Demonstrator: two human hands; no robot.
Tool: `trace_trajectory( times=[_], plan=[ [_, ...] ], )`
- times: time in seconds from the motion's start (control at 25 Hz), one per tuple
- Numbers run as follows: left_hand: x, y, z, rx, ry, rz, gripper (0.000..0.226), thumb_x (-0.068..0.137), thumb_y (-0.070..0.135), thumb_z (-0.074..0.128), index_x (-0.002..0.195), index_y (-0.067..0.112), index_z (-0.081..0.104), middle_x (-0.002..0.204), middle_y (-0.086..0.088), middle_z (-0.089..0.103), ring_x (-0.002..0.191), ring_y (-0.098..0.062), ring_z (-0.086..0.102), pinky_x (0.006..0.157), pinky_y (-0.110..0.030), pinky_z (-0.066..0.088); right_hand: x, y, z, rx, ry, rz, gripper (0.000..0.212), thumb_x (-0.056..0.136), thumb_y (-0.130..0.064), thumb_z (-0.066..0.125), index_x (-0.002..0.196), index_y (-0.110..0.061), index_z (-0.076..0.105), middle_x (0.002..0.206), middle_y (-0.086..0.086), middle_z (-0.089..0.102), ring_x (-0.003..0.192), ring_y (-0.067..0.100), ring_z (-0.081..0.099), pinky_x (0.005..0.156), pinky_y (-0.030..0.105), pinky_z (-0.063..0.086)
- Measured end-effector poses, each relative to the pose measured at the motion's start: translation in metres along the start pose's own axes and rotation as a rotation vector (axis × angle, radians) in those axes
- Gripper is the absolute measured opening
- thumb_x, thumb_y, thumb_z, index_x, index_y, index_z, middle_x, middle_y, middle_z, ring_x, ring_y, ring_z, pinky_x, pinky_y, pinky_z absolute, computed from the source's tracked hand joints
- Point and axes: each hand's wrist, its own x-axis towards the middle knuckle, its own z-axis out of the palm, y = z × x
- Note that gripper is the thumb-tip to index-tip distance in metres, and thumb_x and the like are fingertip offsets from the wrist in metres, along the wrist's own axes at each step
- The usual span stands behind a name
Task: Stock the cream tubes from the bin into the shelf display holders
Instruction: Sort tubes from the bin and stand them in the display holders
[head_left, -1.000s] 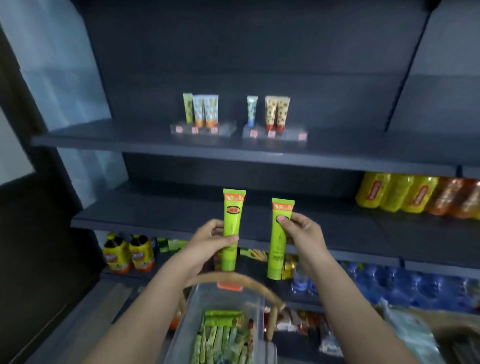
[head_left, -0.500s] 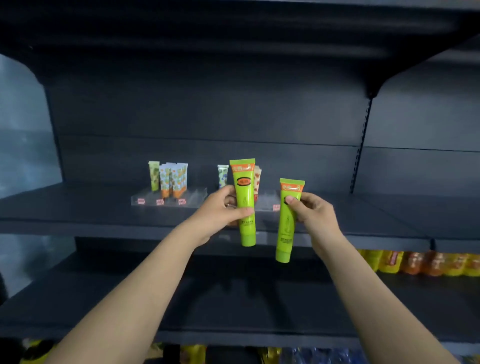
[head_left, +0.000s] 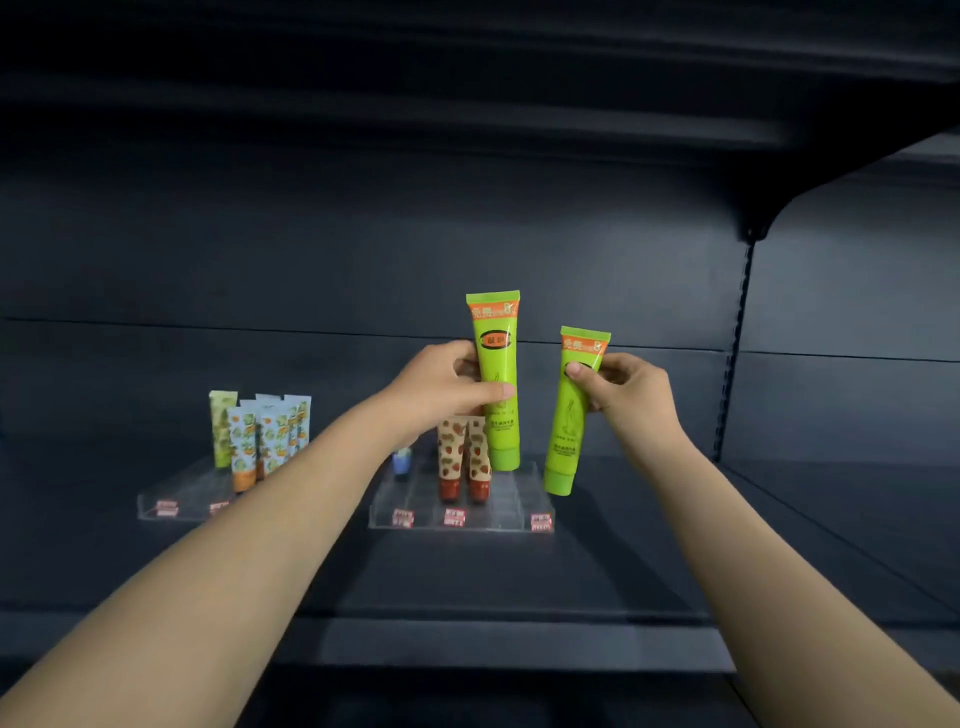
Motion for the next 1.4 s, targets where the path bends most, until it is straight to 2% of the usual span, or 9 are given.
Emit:
trace_trajectory(
  times=[0.12, 0.24, 0.36, 0.44, 0.56, 0.88, 1.08, 1.24, 1.4],
  plan=[
    [0.042, -0.001, 0.005, -0.032, -0.01, -0.025, 0.033, 0.08, 0.006, 0.069, 0.111, 0.007, 0.057, 0.096, -0.003, 0.064, 0.086, -0.013, 0.065, 0.075, -0.025, 0.058, 0.043, 0.023, 0.006, 0.022, -0.045, -0.011, 0.015, 0.082, -0.017, 0.071, 0.093, -0.007, 0.067, 0.075, 0.004, 0.061, 0.057, 0.006, 0.055, 0.053, 0.01, 0.047],
    [0.085, -0.008, 0.01, 0.039, -0.039, -0.054, 0.052, 0.079, 0.0, 0.069, 0.122, 0.016, 0.044, 0.101, -0.01, 0.063, 0.083, -0.014, 0.065, 0.064, -0.022, 0.058, 0.077, 0.046, 0.012, 0.054, -0.067, -0.023, 0.011, 0.082, -0.015, 0.071, 0.089, -0.009, 0.066, 0.074, 0.004, 0.062, 0.061, 0.011, 0.057, 0.054, 0.012, 0.051],
    [0.116, -0.022, 0.014, 0.141, -0.1, -0.109, 0.056, 0.078, 0.003, 0.071, 0.121, 0.024, 0.042, 0.103, -0.01, 0.066, 0.089, -0.017, 0.066, 0.074, -0.027, 0.058, 0.096, 0.069, 0.012, 0.095, -0.085, -0.003, 0.007, 0.083, -0.012, 0.07, 0.087, -0.009, 0.065, 0.072, 0.002, 0.063, 0.057, 0.006, 0.06, 0.054, 0.013, 0.052],
    [0.13, -0.034, 0.018, 0.141, -0.112, -0.135, 0.052, 0.08, 0.005, 0.07, 0.122, 0.02, 0.045, 0.103, -0.009, 0.068, 0.09, -0.019, 0.067, 0.077, -0.027, 0.057, 0.103, 0.084, 0.014, 0.103, -0.109, 0.01, 0.008, 0.083, -0.011, 0.069, 0.09, -0.007, 0.066, 0.07, 0.001, 0.063, 0.052, -0.001, 0.06, 0.053, 0.013, 0.052],
    [0.141, -0.047, 0.023, 0.134, -0.09, -0.158, 0.05, 0.08, 0.007, 0.071, 0.122, 0.017, 0.047, 0.103, -0.009, 0.068, 0.091, -0.019, 0.068, 0.078, -0.029, 0.057, 0.107, 0.101, 0.022, 0.118, -0.139, 0.04, 0.008, 0.083, -0.011, 0.068, 0.09, -0.006, 0.065, 0.07, 0.002, 0.064, 0.051, -0.001, 0.06, 0.053, 0.015, 0.052],
    [0.147, -0.055, 0.023, 0.151, -0.042, -0.158, 0.046, 0.077, 0.008, 0.073, 0.114, 0.019, 0.049, 0.104, -0.01, 0.068, 0.088, -0.018, 0.068, 0.076, -0.027, 0.057, 0.107, 0.133, 0.056, 0.014, -0.216, 0.089, 0.011, 0.08, -0.014, 0.073, 0.081, -0.017, 0.062, 0.091, 0.019, 0.067, 0.084, 0.033, 0.067, 0.077, 0.043, 0.057],
    [0.145, -0.053, 0.023, 0.114, -0.081, -0.139, 0.049, 0.077, 0.01, 0.073, 0.119, 0.017, 0.049, 0.106, -0.01, 0.068, 0.09, -0.02, 0.069, 0.076, -0.027, 0.058, 0.109, 0.128, 0.049, 0.038, -0.309, 0.086, 0.015, 0.078, -0.009, 0.073, 0.088, -0.012, 0.063, 0.087, 0.013, 0.067, 0.079, 0.025, 0.065, 0.079, 0.041, 0.057],
    [0.142, -0.05, 0.022, 0.098, -0.101, -0.133, 0.051, 0.077, 0.01, 0.073, 0.121, 0.017, 0.048, 0.107, -0.009, 0.068, 0.092, -0.02, 0.069, 0.079, -0.029, 0.058, 0.104, 0.134, 0.049, -0.06, -0.365, 0.082, 0.018, 0.079, -0.009, 0.072, 0.093, -0.004, 0.064, 0.084, 0.023, 0.064, 0.079, 0.024, 0.063, 0.081, 0.041, 0.056],
    [0.137, -0.05, 0.021, 0.094, -0.125, -0.14, 0.049, 0.078, 0.011, 0.072, 0.121, 0.017, 0.048, 0.108, -0.01, 0.068, 0.094, -0.019, 0.069, 0.078, -0.027, 0.058, 0.098, 0.137, 0.054, -0.228, -0.428, 0.026, 0.014, 0.079, -0.01, 0.072, 0.084, -0.013, 0.06, 0.07, 0.004, 0.054, 0.071, 0.021, 0.055, 0.083, 0.047, 0.054]
  ],
)
